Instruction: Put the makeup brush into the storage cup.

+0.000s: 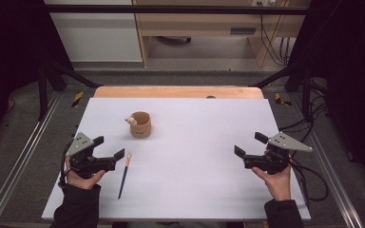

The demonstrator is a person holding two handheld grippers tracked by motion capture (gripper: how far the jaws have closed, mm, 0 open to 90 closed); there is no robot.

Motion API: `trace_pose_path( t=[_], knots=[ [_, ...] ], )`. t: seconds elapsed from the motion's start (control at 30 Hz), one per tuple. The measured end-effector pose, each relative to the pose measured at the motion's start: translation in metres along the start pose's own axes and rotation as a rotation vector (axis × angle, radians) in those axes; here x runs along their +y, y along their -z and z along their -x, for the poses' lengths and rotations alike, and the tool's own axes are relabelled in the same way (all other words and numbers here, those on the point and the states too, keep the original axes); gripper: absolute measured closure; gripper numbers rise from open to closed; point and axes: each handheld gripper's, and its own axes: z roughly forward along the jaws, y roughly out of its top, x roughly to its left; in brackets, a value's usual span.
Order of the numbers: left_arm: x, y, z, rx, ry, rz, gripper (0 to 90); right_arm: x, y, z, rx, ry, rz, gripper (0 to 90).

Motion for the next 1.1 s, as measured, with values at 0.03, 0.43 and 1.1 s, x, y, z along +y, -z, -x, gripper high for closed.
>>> trace_pose_path(
  t=[0.03,0.43,1.1],
  knots=[
    [0.000,0.000,0.000,0.003,0.001,-0.003,6.3,0.000,0.000,0.000,-0.002,0.000,-0.001,5.5],
    [-0.006,-0.001,-0.003,0.018,0.011,-0.042,6.6,0.002,0.001,-0.006,-0.008,0.017,-0.003,5.7],
    [-0.025,-0.015,-0.001,0.028,-0.004,-0.183,8.4,0.002,-0.001,-0.011,-0.014,0.034,-0.030,5.6]
  ],
)
